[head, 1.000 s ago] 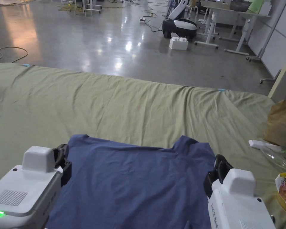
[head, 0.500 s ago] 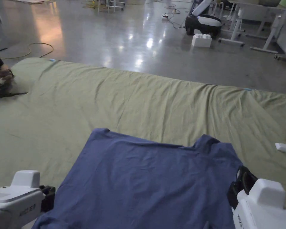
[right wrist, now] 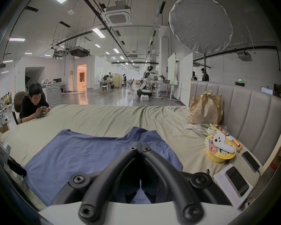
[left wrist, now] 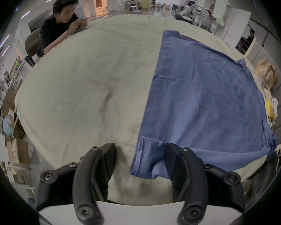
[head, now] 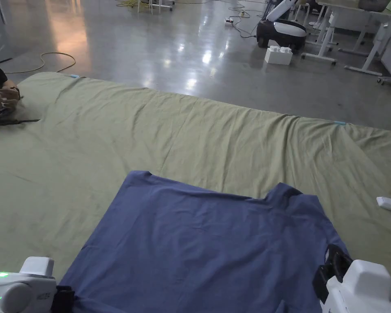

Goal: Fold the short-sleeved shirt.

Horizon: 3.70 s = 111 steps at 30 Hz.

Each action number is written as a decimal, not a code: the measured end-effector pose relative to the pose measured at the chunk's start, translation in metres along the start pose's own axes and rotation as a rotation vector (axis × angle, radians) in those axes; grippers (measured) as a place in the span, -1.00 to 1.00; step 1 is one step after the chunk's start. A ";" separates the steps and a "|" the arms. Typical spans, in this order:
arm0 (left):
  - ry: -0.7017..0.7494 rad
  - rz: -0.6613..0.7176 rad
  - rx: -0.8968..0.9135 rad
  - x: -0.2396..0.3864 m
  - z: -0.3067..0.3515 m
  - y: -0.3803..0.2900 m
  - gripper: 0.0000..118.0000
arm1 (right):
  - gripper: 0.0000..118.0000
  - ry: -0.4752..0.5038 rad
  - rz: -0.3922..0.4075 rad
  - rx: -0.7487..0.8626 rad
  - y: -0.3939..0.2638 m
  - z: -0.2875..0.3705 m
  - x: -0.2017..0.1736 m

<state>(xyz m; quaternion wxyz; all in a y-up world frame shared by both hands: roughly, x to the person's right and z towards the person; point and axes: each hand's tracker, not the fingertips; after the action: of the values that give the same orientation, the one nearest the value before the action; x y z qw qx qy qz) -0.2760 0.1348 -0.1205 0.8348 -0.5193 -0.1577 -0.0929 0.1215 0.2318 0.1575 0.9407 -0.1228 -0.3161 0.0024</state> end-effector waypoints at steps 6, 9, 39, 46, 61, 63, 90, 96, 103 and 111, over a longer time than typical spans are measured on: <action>-0.075 -0.066 -0.026 0.006 0.002 0.001 -0.82 | -0.98 -0.040 -0.005 -0.074 -0.005 0.012 0.030; -0.060 -0.077 -0.019 0.010 0.001 -0.001 -0.83 | -0.76 -0.035 -0.037 -0.287 -0.011 0.011 0.051; -0.064 -0.074 -0.016 0.016 0.024 -0.003 -0.83 | -0.91 0.057 0.056 -0.932 -0.091 -0.018 0.083; -0.066 -0.097 0.074 0.019 0.037 0.006 -0.86 | -0.91 0.076 -0.017 -0.788 -0.057 -0.013 0.095; -0.090 -0.076 0.264 0.030 0.035 0.097 -0.88 | -0.91 0.090 -0.089 -0.601 -0.001 -0.078 0.100; -0.089 -0.079 0.280 0.032 0.033 0.112 -0.88 | -0.91 0.089 -0.080 -0.590 0.006 -0.092 0.099; -0.065 -0.020 0.335 0.063 -0.026 0.165 -0.03 | 0.20 0.032 -0.058 -0.484 -0.015 -0.186 0.070; -0.094 -0.047 0.556 0.077 0.018 0.145 -0.04 | 0.28 0.061 -0.027 -0.241 0.017 -0.137 0.033; -0.045 -0.095 0.799 0.105 0.074 0.104 -0.24 | -0.08 0.034 -0.049 0.017 0.042 -0.084 -0.005; -0.078 -0.090 0.903 0.112 0.106 0.074 -0.94 | -0.97 0.000 -0.035 0.154 0.050 -0.054 -0.019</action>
<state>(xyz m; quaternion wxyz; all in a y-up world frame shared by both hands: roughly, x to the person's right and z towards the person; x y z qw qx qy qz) -0.1652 0.2636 -0.0986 0.9661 -0.0989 -0.2362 -0.0313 0.1418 0.2659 0.0935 0.9472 -0.0444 -0.3173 0.0104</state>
